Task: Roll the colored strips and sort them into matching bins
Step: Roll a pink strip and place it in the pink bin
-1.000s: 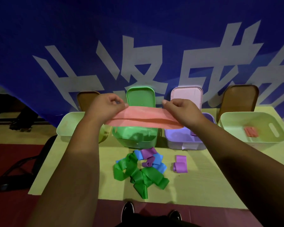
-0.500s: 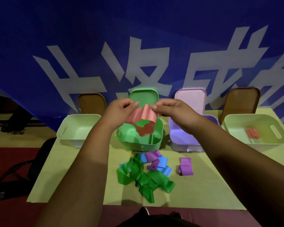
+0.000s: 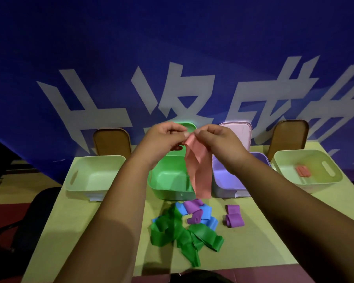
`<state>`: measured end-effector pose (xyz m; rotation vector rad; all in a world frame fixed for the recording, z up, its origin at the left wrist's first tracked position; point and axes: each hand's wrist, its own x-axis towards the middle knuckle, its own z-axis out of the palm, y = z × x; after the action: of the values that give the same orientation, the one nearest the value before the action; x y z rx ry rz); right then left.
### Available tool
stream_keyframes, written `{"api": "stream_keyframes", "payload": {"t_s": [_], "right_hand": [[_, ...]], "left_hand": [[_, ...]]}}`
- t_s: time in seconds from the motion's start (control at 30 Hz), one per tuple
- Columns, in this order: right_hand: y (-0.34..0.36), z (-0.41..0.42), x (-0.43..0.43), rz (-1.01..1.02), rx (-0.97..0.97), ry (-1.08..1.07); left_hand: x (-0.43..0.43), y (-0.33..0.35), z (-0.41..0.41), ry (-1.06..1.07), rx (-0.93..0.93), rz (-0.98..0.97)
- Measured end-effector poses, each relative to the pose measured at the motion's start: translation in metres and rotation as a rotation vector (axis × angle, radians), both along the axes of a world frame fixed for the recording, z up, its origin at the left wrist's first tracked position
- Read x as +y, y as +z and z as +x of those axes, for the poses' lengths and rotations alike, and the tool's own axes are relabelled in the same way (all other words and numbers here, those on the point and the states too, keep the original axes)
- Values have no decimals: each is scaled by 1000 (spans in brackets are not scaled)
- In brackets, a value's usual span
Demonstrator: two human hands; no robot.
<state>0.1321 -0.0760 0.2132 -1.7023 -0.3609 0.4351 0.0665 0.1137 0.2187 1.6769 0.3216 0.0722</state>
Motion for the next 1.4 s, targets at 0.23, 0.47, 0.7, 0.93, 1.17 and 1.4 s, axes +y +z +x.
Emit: {"api": "stream_keyframes", "payload": {"t_s": [0.23, 0.47, 0.7, 0.93, 1.17, 1.4], "right_hand": [[19, -14, 12, -53, -53, -74], [17, -14, 25, -140, -99, -69], [31, -9, 40, -71, -198, -37], [53, -13, 56, 7, -278, -67], [62, -15, 71, 14, -273, -105], [63, -14, 67, 17, -268, -93]], "left_hand": [[9, 24, 4, -3, -40, 91], [26, 45, 10, 0, -156, 304], [32, 74, 4, -48, -242, 462], [46, 90, -1, -8, -305, 434], [56, 85, -13, 9, -301, 349], [55, 80, -11, 54, -323, 373]]}}
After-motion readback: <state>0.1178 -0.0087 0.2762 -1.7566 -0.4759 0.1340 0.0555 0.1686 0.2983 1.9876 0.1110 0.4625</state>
